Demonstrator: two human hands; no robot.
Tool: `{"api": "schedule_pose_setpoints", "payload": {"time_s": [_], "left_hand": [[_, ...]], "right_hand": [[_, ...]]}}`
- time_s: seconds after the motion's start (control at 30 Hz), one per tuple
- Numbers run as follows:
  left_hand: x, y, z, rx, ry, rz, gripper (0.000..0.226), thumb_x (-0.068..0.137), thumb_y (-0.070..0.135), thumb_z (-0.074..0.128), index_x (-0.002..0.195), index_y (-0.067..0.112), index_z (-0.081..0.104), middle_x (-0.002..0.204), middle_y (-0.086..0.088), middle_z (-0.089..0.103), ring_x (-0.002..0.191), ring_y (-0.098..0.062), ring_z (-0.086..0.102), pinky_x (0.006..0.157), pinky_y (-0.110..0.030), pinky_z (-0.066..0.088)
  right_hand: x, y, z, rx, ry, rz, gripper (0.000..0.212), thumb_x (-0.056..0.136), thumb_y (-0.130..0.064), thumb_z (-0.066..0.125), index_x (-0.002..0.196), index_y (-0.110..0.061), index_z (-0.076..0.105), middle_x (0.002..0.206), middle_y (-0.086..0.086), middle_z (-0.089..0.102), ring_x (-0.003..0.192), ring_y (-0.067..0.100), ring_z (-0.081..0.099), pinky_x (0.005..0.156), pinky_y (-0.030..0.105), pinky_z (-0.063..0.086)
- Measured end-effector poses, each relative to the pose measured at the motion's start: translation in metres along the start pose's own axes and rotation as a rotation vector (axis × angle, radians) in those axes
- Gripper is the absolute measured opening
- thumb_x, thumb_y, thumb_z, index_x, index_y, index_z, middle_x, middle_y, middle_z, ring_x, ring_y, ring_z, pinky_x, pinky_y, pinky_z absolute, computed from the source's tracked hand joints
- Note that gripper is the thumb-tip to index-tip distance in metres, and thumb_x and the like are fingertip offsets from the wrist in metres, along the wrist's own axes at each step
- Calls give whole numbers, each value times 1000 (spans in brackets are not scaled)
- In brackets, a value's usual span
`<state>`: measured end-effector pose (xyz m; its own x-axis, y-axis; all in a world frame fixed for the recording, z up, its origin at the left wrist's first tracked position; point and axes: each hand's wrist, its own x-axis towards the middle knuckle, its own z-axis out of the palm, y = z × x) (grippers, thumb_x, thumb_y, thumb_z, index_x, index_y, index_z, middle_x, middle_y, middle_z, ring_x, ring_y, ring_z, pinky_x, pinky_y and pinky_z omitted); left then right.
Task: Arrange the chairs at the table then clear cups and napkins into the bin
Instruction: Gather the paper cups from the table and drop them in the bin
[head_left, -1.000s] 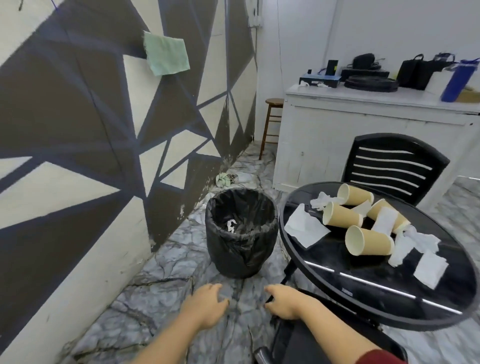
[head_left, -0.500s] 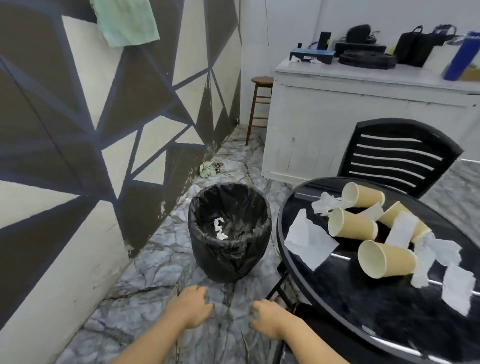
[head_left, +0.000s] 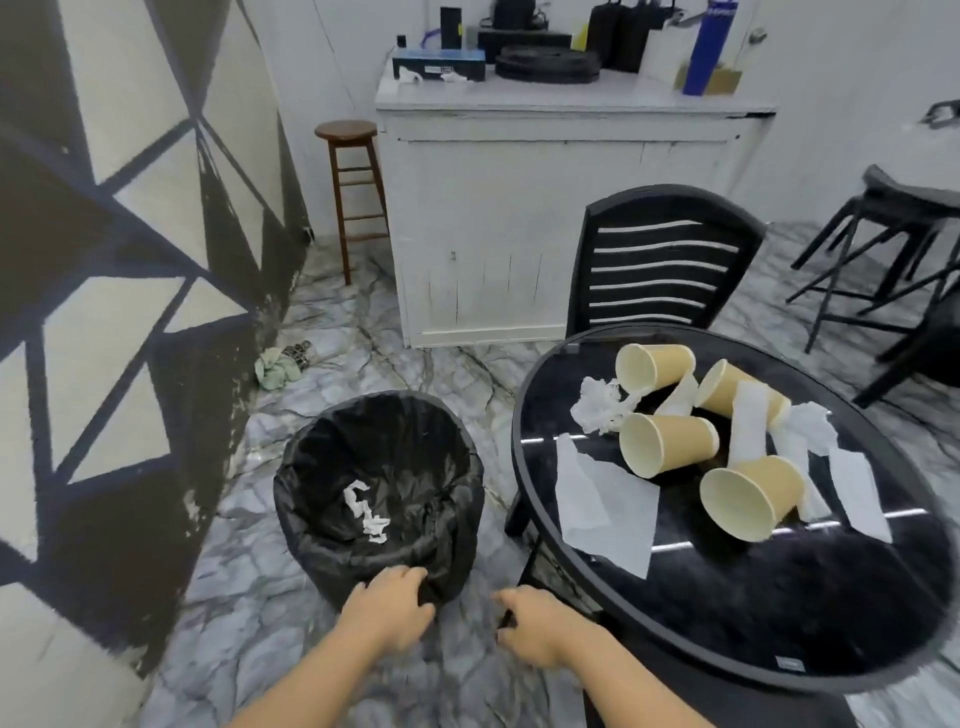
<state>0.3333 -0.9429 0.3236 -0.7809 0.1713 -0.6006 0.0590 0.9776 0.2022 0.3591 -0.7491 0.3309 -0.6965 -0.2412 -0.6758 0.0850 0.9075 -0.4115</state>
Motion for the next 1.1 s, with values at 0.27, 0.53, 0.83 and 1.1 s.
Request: {"api": "schedule_pose_setpoints", "payload": {"time_s": [0.27,0.53,0.83,1.1], "left_hand": [[41,17,-76,27,82,180,56,91,31,37,145,22,24,154,-1,25,141,-21,24,114,-42,23],[71,104,-135,13,135,447,56,91,29,40,145,23,26,152,-1,30,137,-21,32,114,-41,26],[105,244,-162,37,282,710,52,94,36,42,143,24,29,149,1,34,135,-20,33,111,-38,25],[136,318,-142,175,145,744,64,87,53,41,144,35,20,156,3,19,142,-18,19,115,-47,17]], "right_hand": [[-6,-31,-80,192,314,-63,54,91,-28,48,143,-20,32,150,5,33,136,24,32,113,38,27],[-48,22,-166,400,640,43,45,94,-21,48,138,-18,40,140,4,45,130,23,41,103,30,32],[-63,148,-202,533,994,376,47,91,-20,51,136,-13,41,140,9,45,128,25,40,103,34,33],[-47,195,-184,550,996,613,63,87,-37,53,140,-11,31,136,6,43,129,25,36,104,37,35]]}}
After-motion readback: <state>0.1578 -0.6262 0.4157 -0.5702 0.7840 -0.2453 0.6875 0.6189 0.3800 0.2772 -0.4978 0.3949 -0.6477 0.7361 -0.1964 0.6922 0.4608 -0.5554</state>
